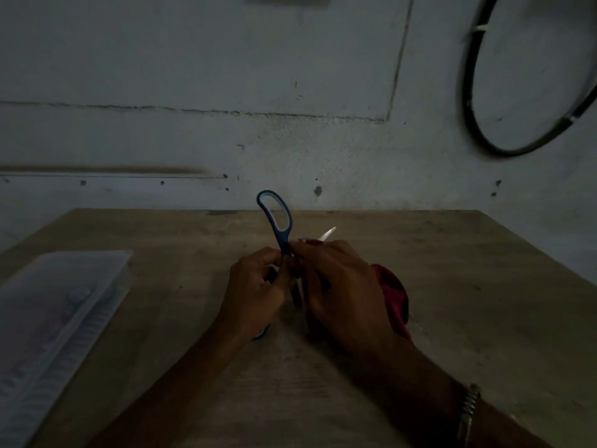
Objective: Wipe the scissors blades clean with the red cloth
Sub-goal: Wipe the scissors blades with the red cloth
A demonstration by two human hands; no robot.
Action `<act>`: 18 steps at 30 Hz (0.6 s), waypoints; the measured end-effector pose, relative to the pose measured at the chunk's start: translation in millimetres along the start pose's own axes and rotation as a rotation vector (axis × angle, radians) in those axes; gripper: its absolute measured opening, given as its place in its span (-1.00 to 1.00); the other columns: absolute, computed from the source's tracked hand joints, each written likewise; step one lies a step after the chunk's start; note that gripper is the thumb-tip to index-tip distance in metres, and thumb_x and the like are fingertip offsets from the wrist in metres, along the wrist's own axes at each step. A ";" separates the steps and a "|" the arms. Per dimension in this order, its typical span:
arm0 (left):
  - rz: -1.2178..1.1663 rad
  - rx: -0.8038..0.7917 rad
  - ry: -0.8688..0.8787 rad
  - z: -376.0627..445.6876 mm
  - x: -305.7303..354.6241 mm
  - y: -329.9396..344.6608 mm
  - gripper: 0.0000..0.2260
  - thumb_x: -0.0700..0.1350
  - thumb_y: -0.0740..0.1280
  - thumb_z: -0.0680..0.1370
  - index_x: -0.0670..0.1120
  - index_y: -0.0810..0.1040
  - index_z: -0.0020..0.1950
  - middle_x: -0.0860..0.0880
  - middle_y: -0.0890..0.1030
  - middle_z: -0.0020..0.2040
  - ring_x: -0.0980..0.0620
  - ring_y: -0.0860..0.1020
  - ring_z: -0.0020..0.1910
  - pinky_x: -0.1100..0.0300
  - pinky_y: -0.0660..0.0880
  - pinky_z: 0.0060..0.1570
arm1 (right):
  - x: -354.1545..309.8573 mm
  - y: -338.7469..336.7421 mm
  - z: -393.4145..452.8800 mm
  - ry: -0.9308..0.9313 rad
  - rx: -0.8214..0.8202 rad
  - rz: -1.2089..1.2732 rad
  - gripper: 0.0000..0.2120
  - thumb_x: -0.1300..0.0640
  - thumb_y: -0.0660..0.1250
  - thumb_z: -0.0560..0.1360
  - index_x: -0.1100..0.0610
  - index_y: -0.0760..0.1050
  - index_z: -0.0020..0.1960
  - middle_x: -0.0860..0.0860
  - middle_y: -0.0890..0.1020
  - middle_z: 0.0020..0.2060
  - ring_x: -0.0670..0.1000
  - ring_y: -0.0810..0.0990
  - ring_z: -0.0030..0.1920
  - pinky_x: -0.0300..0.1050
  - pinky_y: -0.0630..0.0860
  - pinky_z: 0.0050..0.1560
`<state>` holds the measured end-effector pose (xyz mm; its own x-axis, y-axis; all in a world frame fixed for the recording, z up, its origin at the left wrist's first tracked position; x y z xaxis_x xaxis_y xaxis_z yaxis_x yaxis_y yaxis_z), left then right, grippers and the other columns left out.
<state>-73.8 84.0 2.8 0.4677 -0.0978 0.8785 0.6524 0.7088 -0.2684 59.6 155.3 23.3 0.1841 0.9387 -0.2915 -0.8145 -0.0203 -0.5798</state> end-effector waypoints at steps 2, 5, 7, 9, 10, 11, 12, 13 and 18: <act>0.025 -0.026 0.046 -1.8 2.1 0.2 -0.80 -0.10 0.37 0.62 0.05 0.59 -0.20 0.17 0.55 -0.43 0.24 0.47 -0.53 0.31 0.34 -0.48 | 5.7 -2.9 1.4 0.097 0.072 0.121 -0.65 0.31 0.50 0.51 0.08 0.68 0.27 -0.03 0.74 0.10 -0.06 0.67 0.12 0.01 0.66 0.16; 0.024 -0.026 0.084 -1.1 0.5 -1.6 -0.79 -0.07 0.37 0.62 0.06 0.59 -0.23 0.21 0.55 -0.43 0.25 0.48 -0.50 0.32 0.37 -0.48 | 15.1 -3.7 10.5 0.302 0.151 0.259 -0.77 0.21 0.44 0.59 0.02 0.71 0.21 -0.14 0.74 0.09 -0.22 0.68 0.12 -0.07 0.65 0.20; 0.026 -0.027 0.082 -0.6 -0.2 -1.0 -0.79 -0.10 0.38 0.62 0.01 0.60 -0.22 0.22 0.54 -0.44 0.25 0.48 -0.50 0.35 0.37 -0.47 | 26.8 -6.6 16.7 0.395 0.232 0.343 -0.81 0.20 0.46 0.58 0.01 0.74 0.15 -0.19 0.76 0.02 -0.28 0.69 0.07 -0.13 0.65 0.20; 0.025 -0.043 0.056 -0.5 0.8 -0.2 -0.79 -0.11 0.38 0.62 -0.03 0.62 -0.22 0.22 0.55 -0.44 0.24 0.47 -0.51 0.36 0.37 -0.48 | 44.3 -11.8 20.7 0.483 0.271 0.386 -0.82 0.21 0.47 0.57 0.01 0.76 0.11 -0.20 0.77 -0.04 -0.27 0.71 0.04 -0.15 0.63 0.23; 0.011 -0.057 0.036 -0.5 1.6 0.2 -0.79 -0.11 0.38 0.62 -0.05 0.64 -0.22 0.20 0.56 -0.44 0.22 0.45 -0.53 0.34 0.36 -0.50 | 55.4 -14.8 21.5 0.548 0.282 0.432 -0.82 0.22 0.48 0.56 0.02 0.76 0.10 -0.17 0.78 -0.05 -0.23 0.72 0.04 -0.10 0.64 0.24; -0.004 -0.068 0.005 -0.5 2.0 1.1 -0.79 -0.10 0.38 0.62 -0.09 0.66 -0.21 0.18 0.56 -0.44 0.21 0.43 -0.55 0.30 0.36 -0.52 | 66.5 -18.4 21.3 0.629 0.294 0.514 -0.82 0.23 0.48 0.56 0.05 0.76 0.11 -0.13 0.78 -0.04 -0.17 0.74 0.05 -0.04 0.65 0.24; -0.017 -0.072 -0.036 0.5 1.9 1.3 -0.78 -0.09 0.39 0.62 -0.12 0.67 -0.19 0.16 0.55 -0.46 0.20 0.42 -0.56 0.27 0.36 -0.52 | 74.4 -22.7 20.1 0.705 0.311 0.615 -0.82 0.24 0.48 0.55 0.08 0.75 0.12 -0.09 0.79 -0.03 -0.12 0.75 0.05 0.01 0.66 0.24; -0.027 -0.065 -0.079 2.0 0.4 0.1 -0.78 -0.06 0.38 0.61 -0.13 0.68 -0.17 0.14 0.54 -0.48 0.19 0.42 -0.56 0.24 0.36 -0.52 | 78.9 -26.8 18.9 0.753 0.325 0.697 -0.82 0.24 0.48 0.56 0.11 0.74 0.14 -0.06 0.79 -0.01 -0.10 0.75 0.07 0.02 0.66 0.25; -0.021 -0.038 -0.141 4.2 -3.9 -3.4 -0.78 -0.02 0.37 0.62 -0.12 0.69 -0.13 0.13 0.54 -0.47 0.23 0.46 -0.55 0.30 0.37 -0.51 | 43.2 -26.8 14.3 0.551 0.246 0.548 -0.82 0.15 0.40 0.64 -0.03 0.70 0.19 -0.15 0.76 0.04 -0.16 0.72 0.09 -0.10 0.67 0.16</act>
<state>-80.4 85.0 2.0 0.3666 -0.0115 0.9303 0.6845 0.6806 -0.2614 81.5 201.4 37.1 -0.0838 0.5117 -0.8550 -0.9531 -0.2916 -0.0811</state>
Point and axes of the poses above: each hand's wrist, its own z-axis towards the middle knuckle, its own y-axis out of the palm, x = y × z, the point moved 2 cm from there along z, towards the middle knuckle
